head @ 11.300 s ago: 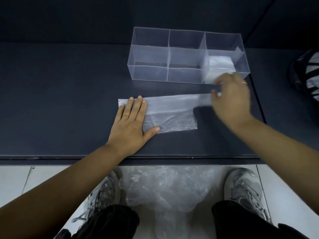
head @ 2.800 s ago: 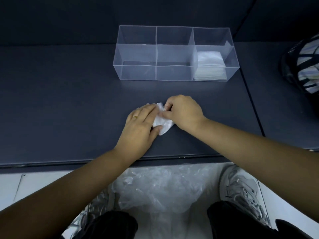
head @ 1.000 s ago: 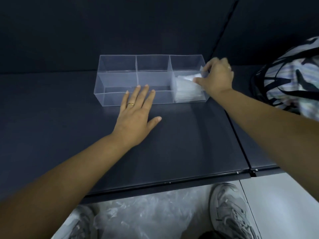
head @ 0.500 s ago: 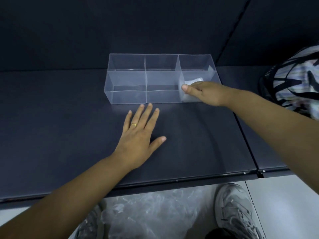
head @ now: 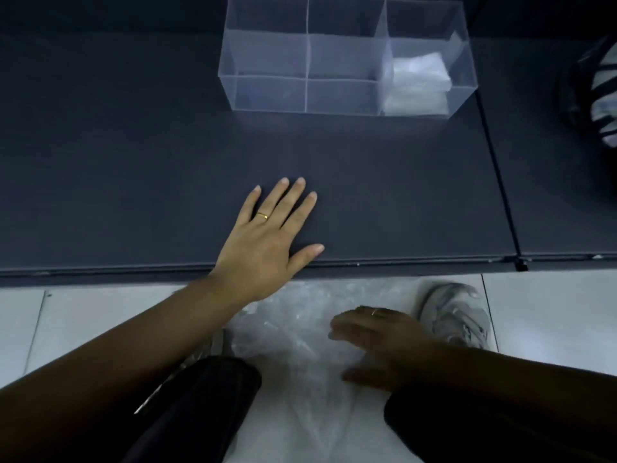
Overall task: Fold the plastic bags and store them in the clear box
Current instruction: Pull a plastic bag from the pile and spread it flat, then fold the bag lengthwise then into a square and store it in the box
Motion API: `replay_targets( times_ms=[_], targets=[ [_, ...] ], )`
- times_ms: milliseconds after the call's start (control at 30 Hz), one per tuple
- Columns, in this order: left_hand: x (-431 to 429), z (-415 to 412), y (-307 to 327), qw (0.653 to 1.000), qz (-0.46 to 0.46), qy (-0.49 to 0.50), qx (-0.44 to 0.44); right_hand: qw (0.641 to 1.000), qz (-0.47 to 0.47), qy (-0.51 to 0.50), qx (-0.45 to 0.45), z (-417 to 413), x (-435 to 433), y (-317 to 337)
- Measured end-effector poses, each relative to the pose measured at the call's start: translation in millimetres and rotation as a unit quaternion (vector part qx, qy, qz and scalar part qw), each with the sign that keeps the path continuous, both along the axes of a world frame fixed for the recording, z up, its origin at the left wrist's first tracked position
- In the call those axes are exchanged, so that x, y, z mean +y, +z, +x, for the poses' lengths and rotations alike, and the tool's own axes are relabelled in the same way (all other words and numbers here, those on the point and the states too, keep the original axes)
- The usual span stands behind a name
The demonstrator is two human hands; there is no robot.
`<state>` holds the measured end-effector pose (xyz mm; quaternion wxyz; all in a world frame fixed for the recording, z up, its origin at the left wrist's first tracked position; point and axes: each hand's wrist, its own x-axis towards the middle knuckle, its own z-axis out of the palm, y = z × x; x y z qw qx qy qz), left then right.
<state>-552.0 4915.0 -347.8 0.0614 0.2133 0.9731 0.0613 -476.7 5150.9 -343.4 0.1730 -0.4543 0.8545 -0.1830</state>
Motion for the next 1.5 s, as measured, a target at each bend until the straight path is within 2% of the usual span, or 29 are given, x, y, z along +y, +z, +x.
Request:
replay_targets(
  times_ms=[67, 133, 200, 233, 267, 333, 367, 400, 467, 500, 533, 567, 600, 633, 700, 767, 867, 900, 967, 1033, 1100, 1167, 1233, 1300, 1400, 1500],
  targets=[
    [-0.4, 0.1, -0.5, 1.0, -0.001, 0.003, -0.003, 0.992, 0.124, 0.027, -0.006, 5.5, 0.9, -21.4],
    [-0.9, 0.5, -0.6, 1.0, -0.003, 0.006, -0.007, 0.991, 0.13, 0.027, 0.002, 1.8, -3.3, -30.2],
    [-1.3, 0.1, 0.6, 1.0, -0.004, 0.006, -0.008, 0.995, 0.078, 0.043, 0.034, -2.0, -9.7, -32.0],
    [-1.5, -0.2, 1.6, 1.0, 0.008, 0.007, -0.011, 0.999, 0.027, 0.018, 0.021, -6.2, -14.0, -26.4],
    [-1.8, -1.0, 3.0, 0.999, 0.034, 0.013, -0.023, 1.0, -0.017, -0.011, -0.023, -9.2, -17.5, -18.4],
    [-4.6, -5.3, 10.0, 0.985, 0.143, 0.047, -0.088, 0.988, -0.099, -0.098, -0.073, -18.3, -22.4, 6.3],
    [-7.0, -9.1, 16.1, 0.963, 0.215, 0.077, -0.145, 0.973, -0.127, -0.158, -0.112, -24.4, -22.8, 20.1],
    [-10.4, -13.5, 24.0, 0.925, 0.294, 0.112, -0.213, 0.951, -0.166, -0.217, -0.147, -30.8, -22.0, 32.9],
    [-19.6, -24.0, 42.1, 0.812, 0.441, 0.159, -0.349, 0.905, -0.243, -0.312, -0.157, -48.8, -17.2, 51.8],
    [-25.9, -29.2, 50.8, 0.75, 0.496, 0.15, -0.411, 0.884, -0.269, -0.351, -0.149, -60.9, -14.5, 58.5],
    [-32.0, -33.3, 59.4, 0.704, 0.532, 0.127, -0.452, 0.867, -0.283, -0.383, -0.147, -74.6, -12.5, 64.3],
    [-36.6, -36.6, 67.6, 0.686, 0.546, 0.098, -0.47, 0.851, -0.29, -0.411, -0.148, -88.5, -11.4, 68.3],
    [-38.6, -39.6, 74.3, 0.692, 0.54, 0.072, -0.474, 0.837, -0.291, -0.439, -0.145, -101.6, -10.3, 70.9],
    [-39.7, -42.9, 79.3, 0.713, 0.52, 0.058, -0.467, 0.826, -0.293, -0.461, -0.141, -113.6, -8.4, 71.7],
    [-40.1, -50.8, 82.0, 0.755, 0.486, 0.088, -0.432, 0.808, -0.295, -0.492, -0.133, -134.0, -4.0, 70.5],
    [-39.2, -60.9, 75.4, 0.785, 0.48, 0.18, -0.349, 0.801, -0.28, -0.515, -0.123, -148.6, 2.6, 65.5],
    [-36.5, -69.5, 59.5, 0.81, 0.458, 0.304, -0.205, 0.805, -0.206, -0.543, -0.124, -159.6, 15.4, 51.5],
    [-35.0, -69.0, 54.8, 0.836, 0.423, 0.317, -0.15, 0.811, -0.173, -0.544, -0.127, -159.8, 19.2, 48.0],
    [-28.6, -63.3, 52.1, 0.905, 0.321, 0.278, -0.032, 0.833, -0.112, -0.536, -0.086, -155.8, 24.2, 47.8],
    [-17.9, -60.5, 55.7, 0.938, 0.293, 0.183, 0.03, 0.847, -0.118, -0.517, 0.024, -146.8, 22.4, 57.2],
    [-4.0, -63.0, 57.8, 0.947, 0.301, 0.111, 0.017, 0.854, -0.171, -0.483, 0.086, -134.2, 9.3, 69.5],
    [12.0, -68.5, 54.0, 0.956, 0.279, 0.076, -0.043, 0.878, -0.167, -0.445, 0.057, -124.4, -8.7, 69.2],
    [25.7, -75.2, 49.1, 0.959, 0.25, 0.058, -0.123, 0.894, -0.112, -0.434, -0.004, -121.0, -23.9, 57.3],
    [33.6, -82.0, 44.9, 0.953, 0.245, 0.046, -0.17, 0.885, -0.095, -0.449, -0.075, -122.4, -30.7, 43.2],
    [38.8, -89.1, 40.7, 0.955, 0.24, 0.023, -0.17, 0.864, -0.171, -0.461, -0.106, -123.8, -28.6, 28.7],
    [40.0, -90.7, 38.4, 0.927, 0.324, 0.047, -0.185, 0.834, -0.257, -0.474, -0.113, -121.8, -21.3, 28.1]
  ],
)
